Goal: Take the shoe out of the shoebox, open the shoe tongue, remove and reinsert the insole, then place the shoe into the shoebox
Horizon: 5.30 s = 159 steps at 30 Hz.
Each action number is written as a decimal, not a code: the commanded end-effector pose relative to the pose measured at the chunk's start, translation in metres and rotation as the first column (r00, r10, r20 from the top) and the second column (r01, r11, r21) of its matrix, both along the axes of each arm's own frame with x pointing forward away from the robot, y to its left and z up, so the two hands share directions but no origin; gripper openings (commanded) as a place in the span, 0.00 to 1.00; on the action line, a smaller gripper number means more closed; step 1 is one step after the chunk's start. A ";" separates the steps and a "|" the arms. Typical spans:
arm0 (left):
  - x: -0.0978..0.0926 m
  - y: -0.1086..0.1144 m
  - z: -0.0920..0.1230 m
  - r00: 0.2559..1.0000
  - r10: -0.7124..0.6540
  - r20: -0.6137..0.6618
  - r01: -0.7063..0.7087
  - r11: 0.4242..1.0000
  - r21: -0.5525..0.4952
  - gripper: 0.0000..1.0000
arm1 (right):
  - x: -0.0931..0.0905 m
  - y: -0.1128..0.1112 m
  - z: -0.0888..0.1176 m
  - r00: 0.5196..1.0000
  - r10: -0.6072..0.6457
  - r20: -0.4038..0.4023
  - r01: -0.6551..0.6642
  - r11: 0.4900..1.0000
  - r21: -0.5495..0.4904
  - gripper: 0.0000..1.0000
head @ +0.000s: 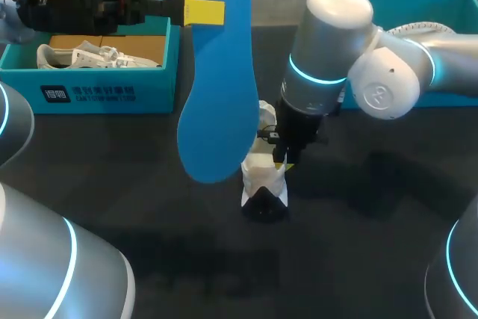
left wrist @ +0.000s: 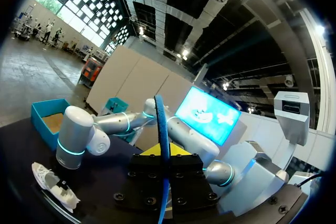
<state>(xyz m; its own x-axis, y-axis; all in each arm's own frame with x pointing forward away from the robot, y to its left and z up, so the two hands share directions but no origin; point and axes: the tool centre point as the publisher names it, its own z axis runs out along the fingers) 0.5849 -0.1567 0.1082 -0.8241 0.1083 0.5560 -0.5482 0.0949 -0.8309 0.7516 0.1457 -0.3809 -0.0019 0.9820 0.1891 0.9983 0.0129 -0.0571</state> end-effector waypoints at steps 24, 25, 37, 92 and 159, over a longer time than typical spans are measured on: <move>0.001 -0.001 0.000 1.000 -0.001 0.000 0.001 1.000 0.004 0.00 | -0.006 -0.001 -0.005 1.000 -0.017 -0.003 0.017 1.000 0.023 1.00; 0.001 -0.001 0.000 1.000 -0.001 0.000 0.001 1.000 0.004 0.00 | -0.006 -0.001 -0.002 1.000 -0.018 -0.001 0.018 1.000 0.021 1.00; 0.001 -0.001 0.000 1.000 -0.001 0.000 0.001 1.000 0.004 0.00 | -0.013 -0.006 0.042 0.999 -0.017 0.042 0.014 0.998 0.063 1.00; 0.001 -0.001 0.000 1.000 -0.001 0.000 0.001 1.000 0.004 0.00 | 0.002 -0.028 0.141 0.964 -0.008 0.266 -0.188 0.689 0.700 1.00; 0.001 -0.001 0.000 1.000 -0.001 0.000 0.001 1.000 0.004 0.00 | 0.003 -0.043 0.194 0.960 -0.238 0.146 -0.016 0.475 0.880 1.00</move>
